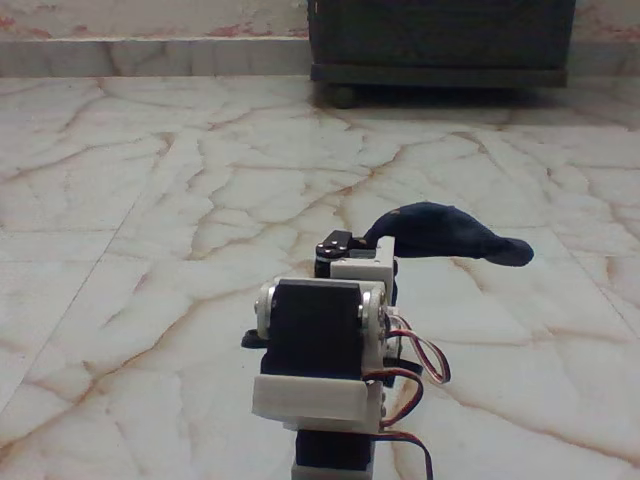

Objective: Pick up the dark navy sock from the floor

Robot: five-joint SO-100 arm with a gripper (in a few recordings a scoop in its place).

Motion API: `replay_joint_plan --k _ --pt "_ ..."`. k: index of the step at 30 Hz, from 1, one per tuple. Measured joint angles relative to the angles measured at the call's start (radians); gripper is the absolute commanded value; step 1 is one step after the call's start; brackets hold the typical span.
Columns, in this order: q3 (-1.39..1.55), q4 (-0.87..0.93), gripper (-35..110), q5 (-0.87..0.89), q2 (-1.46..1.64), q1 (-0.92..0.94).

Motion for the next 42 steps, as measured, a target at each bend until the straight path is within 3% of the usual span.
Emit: replay_joint_plan --k 42 --pt "0.0 -0.015 0 -0.041 0.0 -0.018"
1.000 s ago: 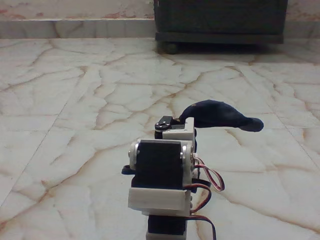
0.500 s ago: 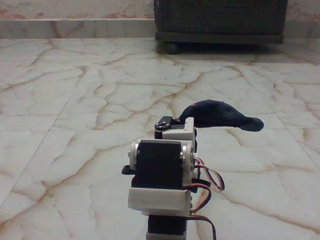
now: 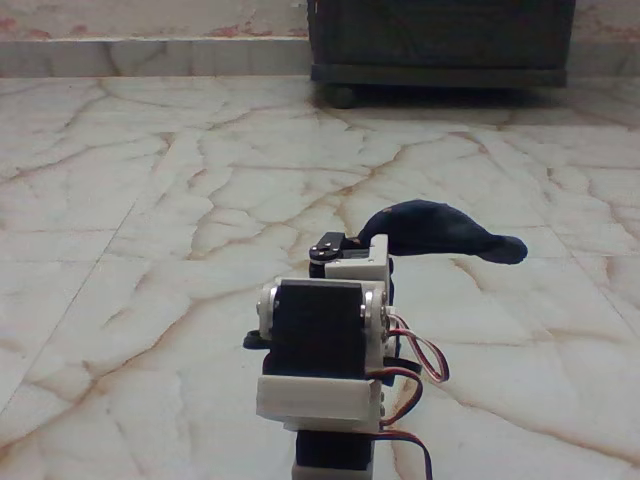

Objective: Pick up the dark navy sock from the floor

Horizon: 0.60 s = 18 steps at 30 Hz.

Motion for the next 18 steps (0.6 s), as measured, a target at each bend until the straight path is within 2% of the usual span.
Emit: replay_joint_plan --k 18 --pt "0.0 0.006 0 0.029 0.0 -0.008"
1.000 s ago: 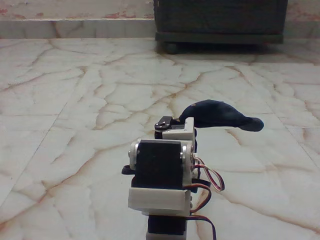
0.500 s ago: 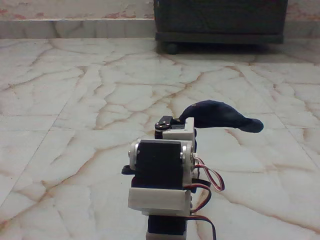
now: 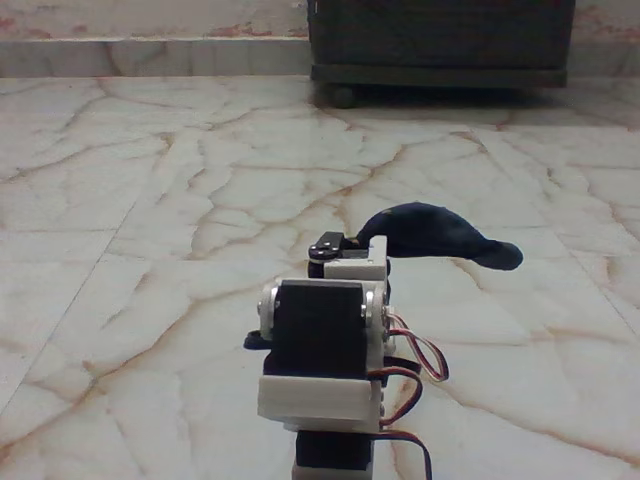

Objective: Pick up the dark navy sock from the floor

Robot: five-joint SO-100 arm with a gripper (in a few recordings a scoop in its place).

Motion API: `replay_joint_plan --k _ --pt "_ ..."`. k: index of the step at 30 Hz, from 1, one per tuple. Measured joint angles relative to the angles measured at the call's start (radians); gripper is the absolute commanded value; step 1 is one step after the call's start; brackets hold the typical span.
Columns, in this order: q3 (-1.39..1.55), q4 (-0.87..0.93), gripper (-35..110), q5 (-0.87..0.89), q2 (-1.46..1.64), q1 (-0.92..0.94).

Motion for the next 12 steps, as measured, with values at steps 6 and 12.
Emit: replay_joint_plan --k 6,12 --pt "0.0 0.0 0 0.005 0.0 0.0" --pt "0.0 0.0 0 0.006 0.0 0.0"
